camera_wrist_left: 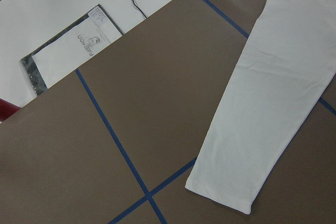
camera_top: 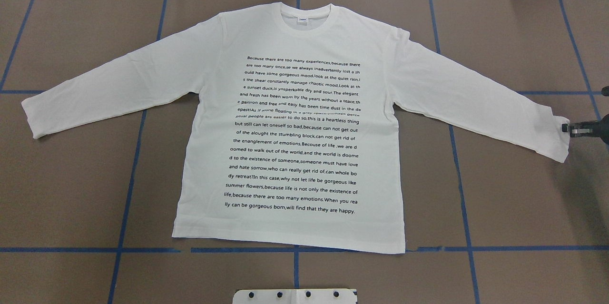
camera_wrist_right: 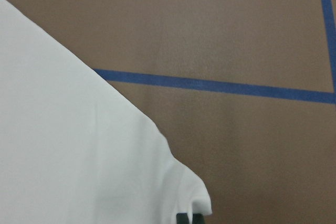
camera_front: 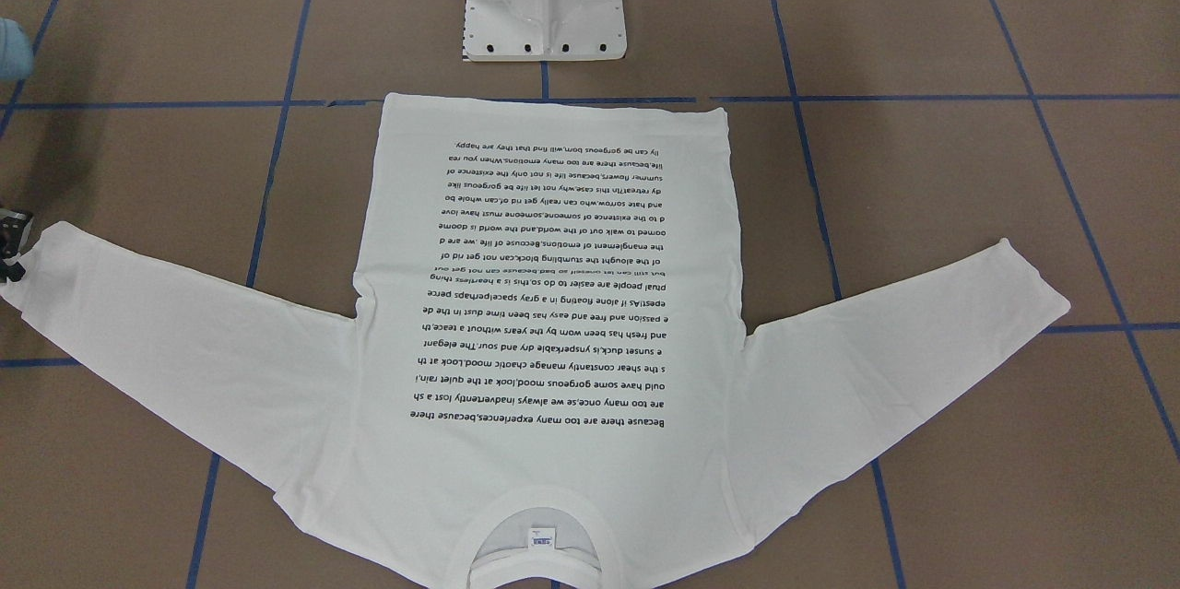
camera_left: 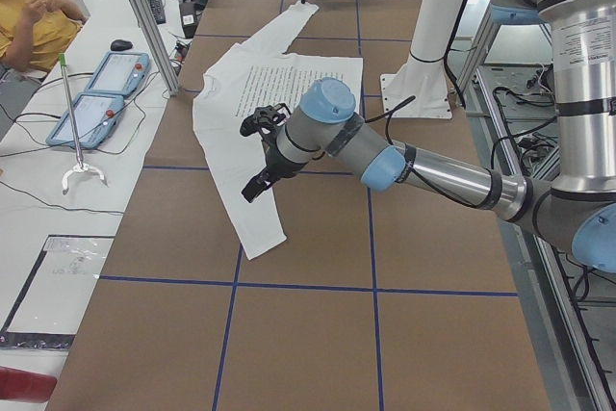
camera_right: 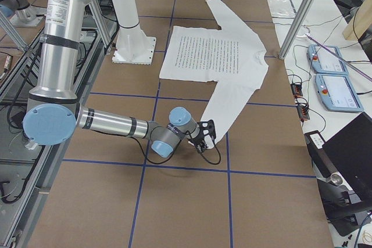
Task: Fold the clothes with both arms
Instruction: 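Grasp the sleeve cuff nearest the right gripper and lift it, then carry the sleeve across the shirt body with the right gripper, then release the sleeve on the shirt and withdraw the right gripper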
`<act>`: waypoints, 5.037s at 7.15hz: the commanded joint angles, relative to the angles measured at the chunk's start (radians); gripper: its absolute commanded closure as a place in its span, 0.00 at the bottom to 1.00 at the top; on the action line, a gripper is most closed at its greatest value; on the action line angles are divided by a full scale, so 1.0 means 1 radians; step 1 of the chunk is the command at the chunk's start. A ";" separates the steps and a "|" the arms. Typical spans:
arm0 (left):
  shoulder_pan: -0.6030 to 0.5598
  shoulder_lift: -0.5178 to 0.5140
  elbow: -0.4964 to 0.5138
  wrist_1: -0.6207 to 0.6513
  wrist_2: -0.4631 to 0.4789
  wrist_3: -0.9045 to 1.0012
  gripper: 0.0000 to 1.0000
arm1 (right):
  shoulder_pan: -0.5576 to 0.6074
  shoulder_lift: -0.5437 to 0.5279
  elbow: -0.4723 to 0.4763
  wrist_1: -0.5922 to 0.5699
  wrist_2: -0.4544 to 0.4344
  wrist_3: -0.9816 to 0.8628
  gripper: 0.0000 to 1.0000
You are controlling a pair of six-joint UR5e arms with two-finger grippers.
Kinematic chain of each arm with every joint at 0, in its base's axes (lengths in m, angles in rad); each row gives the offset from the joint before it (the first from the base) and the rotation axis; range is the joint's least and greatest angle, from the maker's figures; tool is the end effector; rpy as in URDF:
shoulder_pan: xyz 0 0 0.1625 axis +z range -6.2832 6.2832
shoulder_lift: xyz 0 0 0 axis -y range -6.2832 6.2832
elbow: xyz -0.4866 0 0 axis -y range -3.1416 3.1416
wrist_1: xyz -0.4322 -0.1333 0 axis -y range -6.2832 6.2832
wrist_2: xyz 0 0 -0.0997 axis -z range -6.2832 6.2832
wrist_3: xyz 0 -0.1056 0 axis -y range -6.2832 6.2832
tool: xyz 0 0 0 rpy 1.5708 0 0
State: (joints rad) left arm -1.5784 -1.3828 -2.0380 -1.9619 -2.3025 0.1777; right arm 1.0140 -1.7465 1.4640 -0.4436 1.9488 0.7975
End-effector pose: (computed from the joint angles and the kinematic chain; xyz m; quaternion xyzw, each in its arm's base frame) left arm -0.0662 -0.4510 0.5210 0.3371 0.3080 0.1922 0.8687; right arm -0.1681 -0.4485 0.7527 0.2064 -0.3858 0.0311 0.8987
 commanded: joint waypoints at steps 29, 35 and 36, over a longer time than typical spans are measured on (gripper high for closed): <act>0.234 0.037 0.207 -0.334 0.055 -0.341 0.00 | 0.174 0.611 0.300 -1.100 0.310 -0.402 0.00; 0.544 -0.037 0.556 -0.742 0.212 -0.494 0.00 | 0.267 0.409 0.383 -1.083 0.329 -0.578 0.00; 0.554 -0.073 0.602 -0.747 0.212 -0.492 0.00 | 0.267 0.410 0.383 -1.083 0.329 -0.578 0.00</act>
State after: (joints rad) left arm -1.0464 -1.4094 -1.4932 -2.7026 -2.1003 -0.3147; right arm 1.2800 -1.3354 1.8462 -1.5265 2.2785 0.2203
